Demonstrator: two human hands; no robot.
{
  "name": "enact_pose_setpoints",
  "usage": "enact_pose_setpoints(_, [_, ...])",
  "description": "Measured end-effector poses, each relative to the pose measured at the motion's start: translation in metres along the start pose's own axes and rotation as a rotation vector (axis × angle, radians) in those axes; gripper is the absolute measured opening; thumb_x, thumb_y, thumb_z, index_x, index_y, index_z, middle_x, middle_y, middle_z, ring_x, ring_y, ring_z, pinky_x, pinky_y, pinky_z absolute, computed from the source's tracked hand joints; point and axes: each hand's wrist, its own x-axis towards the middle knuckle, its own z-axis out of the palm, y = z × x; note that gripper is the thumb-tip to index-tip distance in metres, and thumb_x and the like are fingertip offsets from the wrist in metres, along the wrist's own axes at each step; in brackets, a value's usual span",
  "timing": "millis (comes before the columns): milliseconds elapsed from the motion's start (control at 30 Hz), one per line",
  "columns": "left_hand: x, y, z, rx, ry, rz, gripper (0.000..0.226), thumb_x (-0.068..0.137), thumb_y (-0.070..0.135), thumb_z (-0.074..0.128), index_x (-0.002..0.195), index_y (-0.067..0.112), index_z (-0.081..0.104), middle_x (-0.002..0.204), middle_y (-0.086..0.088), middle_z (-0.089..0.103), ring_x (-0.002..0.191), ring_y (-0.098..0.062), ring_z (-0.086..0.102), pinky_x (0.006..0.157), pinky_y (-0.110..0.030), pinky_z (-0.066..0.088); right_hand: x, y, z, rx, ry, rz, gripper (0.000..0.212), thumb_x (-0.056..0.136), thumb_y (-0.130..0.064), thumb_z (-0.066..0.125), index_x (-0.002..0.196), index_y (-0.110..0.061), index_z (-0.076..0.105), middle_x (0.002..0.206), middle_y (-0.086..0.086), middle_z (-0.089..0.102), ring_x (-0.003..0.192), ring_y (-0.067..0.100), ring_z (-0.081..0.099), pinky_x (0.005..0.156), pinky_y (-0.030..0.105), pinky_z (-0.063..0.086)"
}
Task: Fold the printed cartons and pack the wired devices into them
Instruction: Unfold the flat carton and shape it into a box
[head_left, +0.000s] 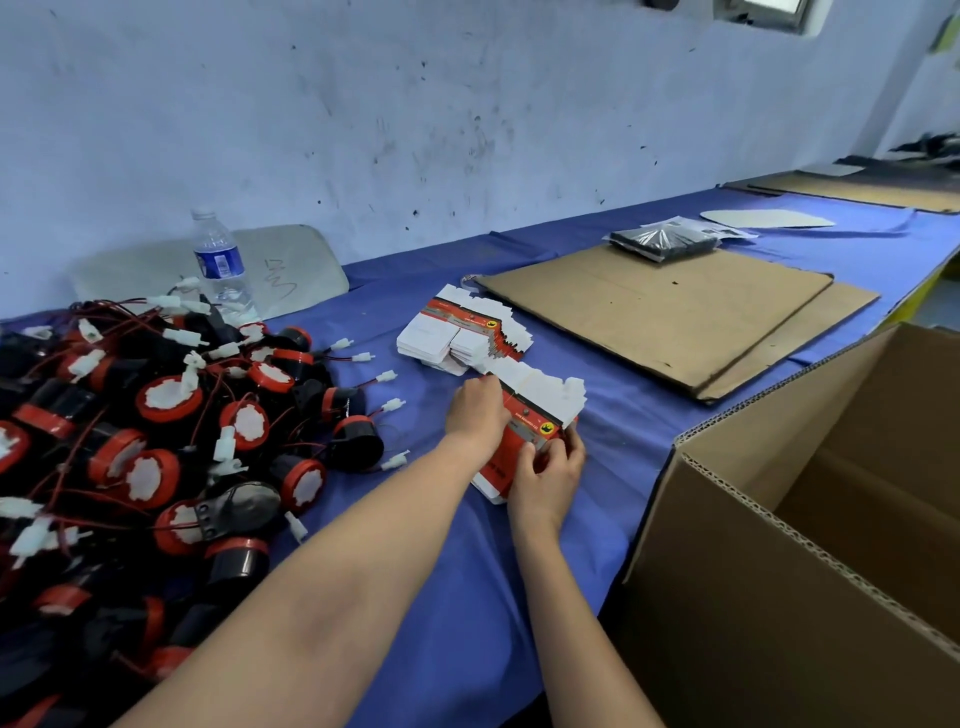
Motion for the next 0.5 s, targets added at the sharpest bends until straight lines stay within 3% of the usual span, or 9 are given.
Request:
enact_pose_setpoints(100, [0.004,0.001,-0.003,0.042,0.006,0.023,0.014,0.09,0.008,0.056,0.102,0.001,0.061,0.111,-0.02,0.062,0.102,-0.037,0.059,0.072,-0.037,0.042,-0.001,-0.003,0.001,-0.012,0.001,-0.004,0.016,0.091,-0.004,0.056,0.096,0.01,0.061,0.147,0.013,0.037,0.137,0.025,0.035,0.109,0.04,0.034])
enact_pose_setpoints(233, [0.012,0.002,-0.007,0.127,-0.088,0.045,0.023,0.09,0.015,0.061,0.108,0.001,0.059,0.117,-0.019,0.058,0.106,-0.037,0.058,0.071,-0.035,0.041,-0.004,-0.005,0.001,-0.027,-0.006,-0.02,0.017,0.092,-0.001,0.053,0.102,0.011,0.06,0.149,0.016,0.034,0.139,0.028,0.032,0.111,0.04,0.03])
enact_pose_setpoints(333, [0.016,-0.001,-0.01,0.134,-0.158,0.073,0.018,0.09,0.023,0.059,0.096,0.006,0.058,0.112,-0.017,0.061,0.1,-0.034,0.06,0.068,-0.032,0.04,-0.006,-0.007,0.0,-0.04,-0.007,-0.036,0.017,0.093,0.0,0.052,0.104,0.011,0.059,0.15,0.019,0.033,0.14,0.03,0.03,0.113,0.039,0.026])
enact_pose_setpoints(400, [0.015,-0.005,-0.008,0.073,-0.132,0.072,0.014,0.089,0.022,0.056,0.087,0.008,0.052,0.107,-0.017,0.063,0.092,-0.033,0.058,0.065,-0.032,0.038,-0.006,-0.008,0.0,-0.047,-0.005,-0.033,0.017,0.093,0.0,0.052,0.104,0.012,0.058,0.149,0.02,0.032,0.139,0.031,0.03,0.113,0.04,0.026])
enact_pose_setpoints(500, [0.013,-0.006,-0.003,-0.061,-0.044,0.029,0.014,0.09,0.017,0.053,0.093,0.004,0.056,0.103,-0.015,0.063,0.092,-0.032,0.058,0.066,-0.032,0.038,-0.008,-0.008,0.0,-0.053,-0.007,-0.039,0.016,0.093,0.0,0.051,0.102,0.012,0.058,0.15,0.021,0.032,0.139,0.031,0.029,0.113,0.04,0.027])
